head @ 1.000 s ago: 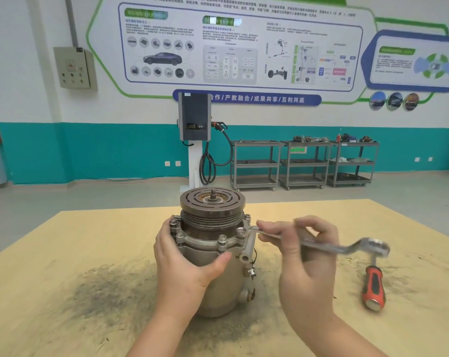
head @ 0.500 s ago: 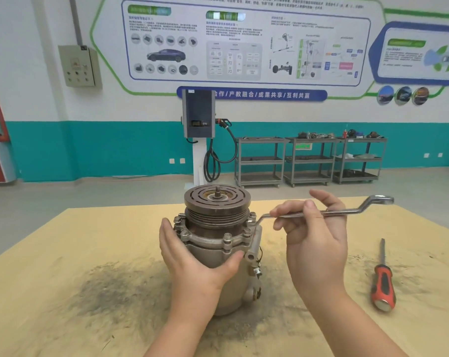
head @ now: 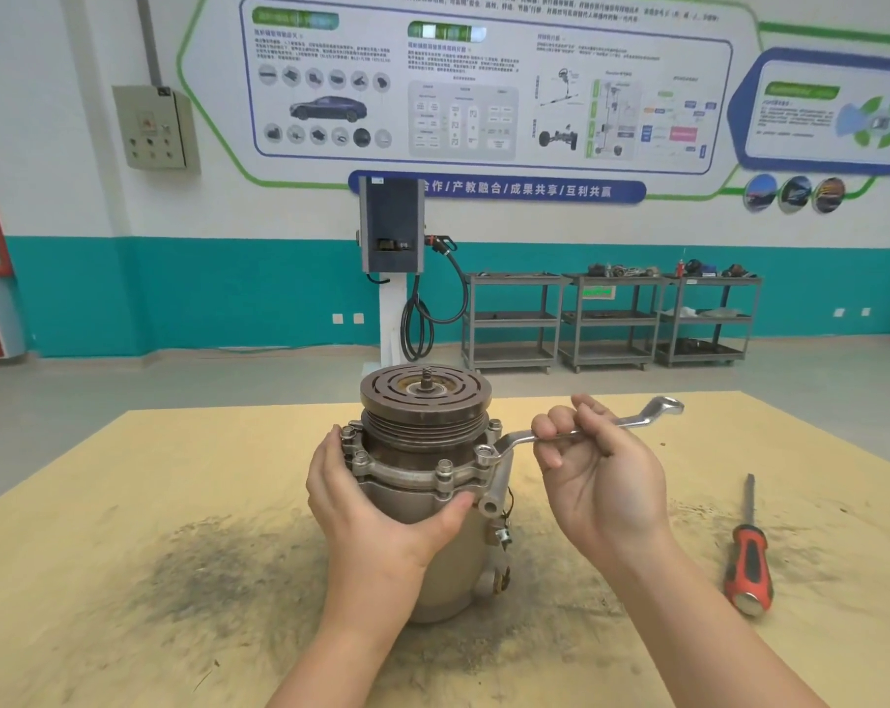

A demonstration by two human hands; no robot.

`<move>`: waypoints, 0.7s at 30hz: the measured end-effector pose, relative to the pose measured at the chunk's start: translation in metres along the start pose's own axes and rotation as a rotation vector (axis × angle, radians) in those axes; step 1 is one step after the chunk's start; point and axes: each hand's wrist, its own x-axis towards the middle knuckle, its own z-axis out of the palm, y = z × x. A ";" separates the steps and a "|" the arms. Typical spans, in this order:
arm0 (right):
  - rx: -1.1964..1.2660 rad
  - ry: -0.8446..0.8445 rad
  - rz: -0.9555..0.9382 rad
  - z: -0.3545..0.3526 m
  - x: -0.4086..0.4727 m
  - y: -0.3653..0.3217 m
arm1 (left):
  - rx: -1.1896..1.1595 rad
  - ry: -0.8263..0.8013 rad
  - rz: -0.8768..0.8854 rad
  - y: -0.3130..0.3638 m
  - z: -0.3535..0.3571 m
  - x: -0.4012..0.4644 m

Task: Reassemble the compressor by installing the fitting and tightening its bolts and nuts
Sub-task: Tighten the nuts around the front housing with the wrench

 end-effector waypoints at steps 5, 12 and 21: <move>-0.365 -0.219 -0.607 -0.006 -0.026 0.023 | -0.080 0.000 -0.017 -0.004 -0.001 0.004; -0.980 -0.631 -1.084 0.001 -0.042 0.039 | -0.051 0.004 -0.022 -0.006 0.000 0.006; -0.404 -0.137 -0.636 0.028 -0.030 0.014 | -0.059 0.033 0.015 -0.008 0.002 0.007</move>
